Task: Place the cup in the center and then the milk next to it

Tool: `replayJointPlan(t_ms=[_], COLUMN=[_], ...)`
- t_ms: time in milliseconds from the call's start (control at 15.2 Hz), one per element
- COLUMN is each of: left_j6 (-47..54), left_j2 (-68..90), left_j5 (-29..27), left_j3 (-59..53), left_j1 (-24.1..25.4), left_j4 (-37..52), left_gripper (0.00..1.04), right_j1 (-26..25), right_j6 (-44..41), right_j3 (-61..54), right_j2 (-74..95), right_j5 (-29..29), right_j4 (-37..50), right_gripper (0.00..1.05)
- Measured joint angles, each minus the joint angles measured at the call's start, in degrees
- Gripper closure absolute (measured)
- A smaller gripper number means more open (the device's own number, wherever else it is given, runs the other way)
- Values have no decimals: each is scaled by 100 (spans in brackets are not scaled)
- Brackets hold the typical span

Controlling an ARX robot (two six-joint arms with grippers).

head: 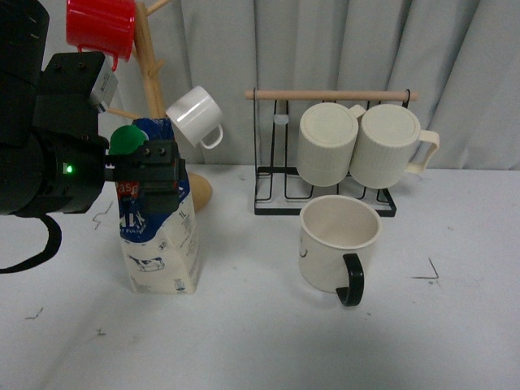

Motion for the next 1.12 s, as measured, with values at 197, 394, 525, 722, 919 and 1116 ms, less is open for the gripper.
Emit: replayJointPlan(t_ms=[197,394,525,722,919,1116], left_j6=[0,2,2,4,7,-22], left_j2=[-2,-35,-107,-304,-527,-52], left_j5=[-20,-11,4,-52,-164,-461], left_j3=[-76,-87,-98,-103,52,632], left_j1=[-57,-79,-127,-247,-730,-1357], left_j4=[35,35,-55,-323,-470,-404], left_gripper=[49,79,101,102,102,102], right_j1=[0,0,0,0,0,0], right_j6=[0,-2,0,0,-2,0], right_j3=[0,0,0,0,0,0], right_j2=[0,0,0,0,0,0], right_j5=[0,0,0,0,0,0], right_j4=[0,0,0,0,0,0], right_gripper=[6,6,6,6,6,6])
